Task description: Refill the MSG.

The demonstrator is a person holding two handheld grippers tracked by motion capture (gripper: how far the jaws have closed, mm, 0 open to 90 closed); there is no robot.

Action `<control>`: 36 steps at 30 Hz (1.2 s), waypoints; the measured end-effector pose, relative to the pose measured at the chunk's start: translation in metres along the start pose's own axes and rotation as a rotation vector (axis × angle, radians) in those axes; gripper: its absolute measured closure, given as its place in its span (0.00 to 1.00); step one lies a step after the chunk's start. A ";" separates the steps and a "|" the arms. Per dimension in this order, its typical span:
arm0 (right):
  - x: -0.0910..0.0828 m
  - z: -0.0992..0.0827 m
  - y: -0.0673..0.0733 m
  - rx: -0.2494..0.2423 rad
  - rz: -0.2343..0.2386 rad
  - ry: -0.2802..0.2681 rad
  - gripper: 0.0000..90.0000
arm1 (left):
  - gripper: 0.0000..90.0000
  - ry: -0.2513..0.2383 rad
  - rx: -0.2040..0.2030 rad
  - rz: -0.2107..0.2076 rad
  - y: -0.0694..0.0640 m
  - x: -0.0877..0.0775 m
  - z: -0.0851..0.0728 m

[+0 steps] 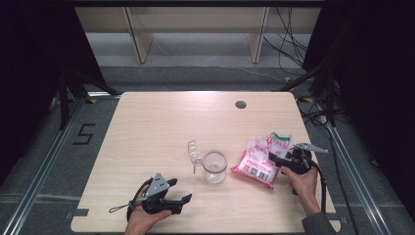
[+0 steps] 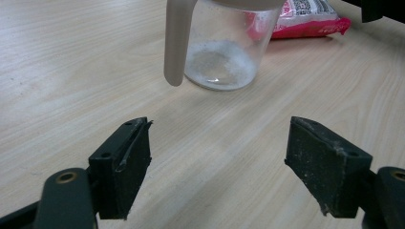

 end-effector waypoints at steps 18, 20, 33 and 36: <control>0.008 -0.001 -0.006 0.066 0.025 0.020 0.69 | 0.25 0.007 0.003 -0.001 0.000 0.001 0.000; 0.011 -0.002 -0.010 0.030 0.046 0.016 0.75 | 0.25 0.007 -0.004 0.004 -0.001 0.001 -0.001; 0.015 -0.002 -0.006 0.002 0.071 -0.004 1.00 | 0.25 -0.010 0.001 -0.003 0.000 0.001 0.000; 0.013 -0.001 -0.003 0.017 0.087 -0.002 1.00 | 0.25 -0.004 -0.017 0.005 -0.001 0.000 0.000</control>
Point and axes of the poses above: each handheld gripper's, and its own axes: x roughly forward along the jaws, z roughly out of its top, y roughly to its left, the point moved 1 cm from there along x, roughly forward along the jaws, and after that the axes turned 8 degrees about -y, right-handed, at the moved point
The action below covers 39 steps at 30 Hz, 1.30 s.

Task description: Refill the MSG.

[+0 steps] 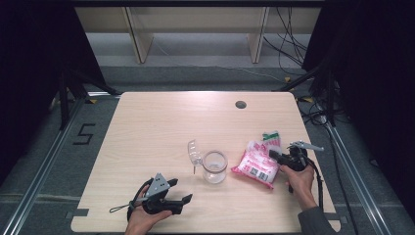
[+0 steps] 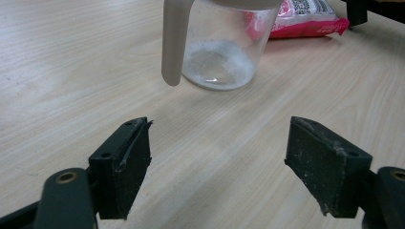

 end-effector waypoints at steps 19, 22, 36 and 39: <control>-0.028 0.020 0.031 0.007 0.134 -0.118 1.00 | 0.25 0.019 0.018 -0.031 -0.013 0.007 -0.001; -0.033 0.022 0.034 -0.013 0.163 -0.141 1.00 | 0.25 0.021 0.020 -0.048 -0.017 0.012 -0.001; -0.052 0.039 0.071 -0.047 0.252 -0.198 1.00 | 0.26 0.051 0.077 -0.095 -0.041 0.032 0.002; -0.054 0.042 0.077 -0.052 0.274 -0.209 1.00 | 0.26 0.044 0.079 -0.110 -0.050 0.039 0.005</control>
Point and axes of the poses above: each handheld gripper's, and its own axes: x roughly forward along the jaws, z roughly out of its top, y roughly to its left, the point moved 1 cm from there along x, roughly forward along the jaws, and after that the axes turned 8 degrees about -y, right-handed, at the moved point
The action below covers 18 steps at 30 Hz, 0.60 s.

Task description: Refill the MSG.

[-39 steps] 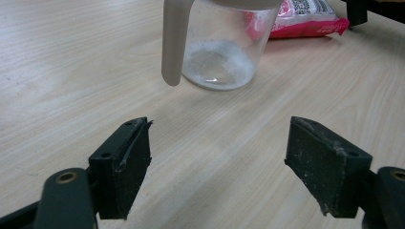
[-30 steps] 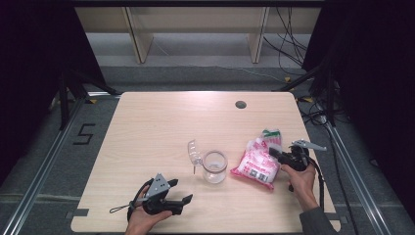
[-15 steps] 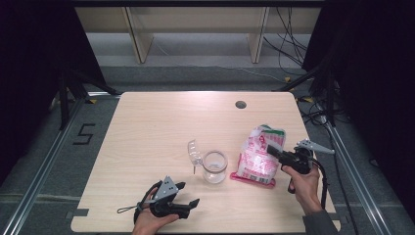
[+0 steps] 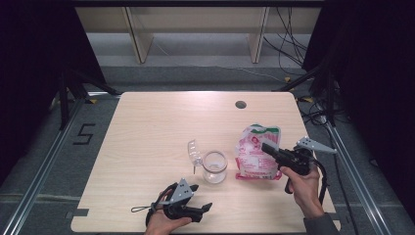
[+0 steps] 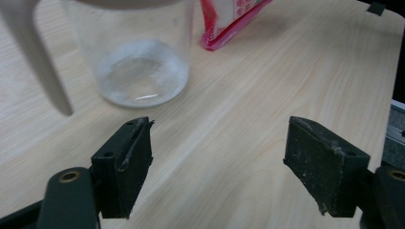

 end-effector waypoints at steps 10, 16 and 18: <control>0.005 0.007 0.009 -0.051 0.015 0.007 1.00 | 0.27 0.022 0.036 -0.070 -0.028 0.039 0.009; 0.007 0.012 0.014 -0.061 0.027 0.025 1.00 | 0.27 0.025 0.079 -0.061 -0.042 0.061 0.020; 0.007 0.015 0.017 -0.071 0.023 0.029 1.00 | 0.26 0.014 0.071 -0.068 -0.044 0.067 0.024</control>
Point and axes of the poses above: each handheld gripper's, and its own axes: x roughly forward along the jaws, z roughly out of its top, y roughly to its left, the point moved 1 cm from there along x, roughly forward along the jaws, and after that the axes turned 8 degrees about -y, right-handed, at the moved point
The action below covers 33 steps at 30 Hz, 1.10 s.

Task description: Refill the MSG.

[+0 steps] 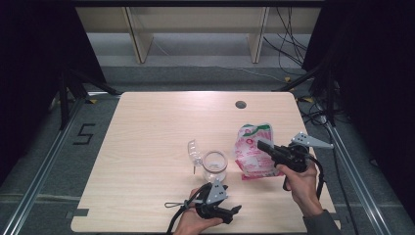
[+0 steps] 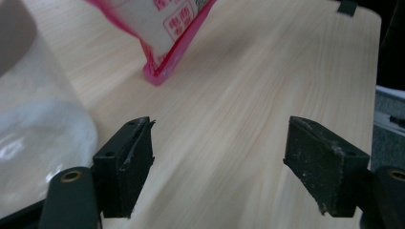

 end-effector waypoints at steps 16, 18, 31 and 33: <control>-0.015 0.028 0.022 -0.016 0.063 -0.054 1.00 | 0.27 -0.043 -0.015 0.096 -0.002 0.037 0.019; -0.016 0.030 0.025 -0.017 0.067 -0.059 1.00 | 0.28 -0.053 -0.020 0.124 0.000 0.038 0.021; -0.013 0.030 0.047 0.000 0.109 -0.035 1.00 | 0.64 -0.152 0.031 0.236 -0.010 0.049 0.025; -0.010 0.030 0.048 -0.037 0.093 -0.036 1.00 | 0.75 -0.174 0.005 0.236 -0.008 0.049 0.024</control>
Point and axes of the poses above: each handheld gripper's, and its own axes: x roughly forward along the jaws, z roughly out of its top, y roughly to its left, the point moved 1 cm from there along x, roughly forward along the jaws, and after that the axes turned 8 degrees about -y, right-handed, at the moved point
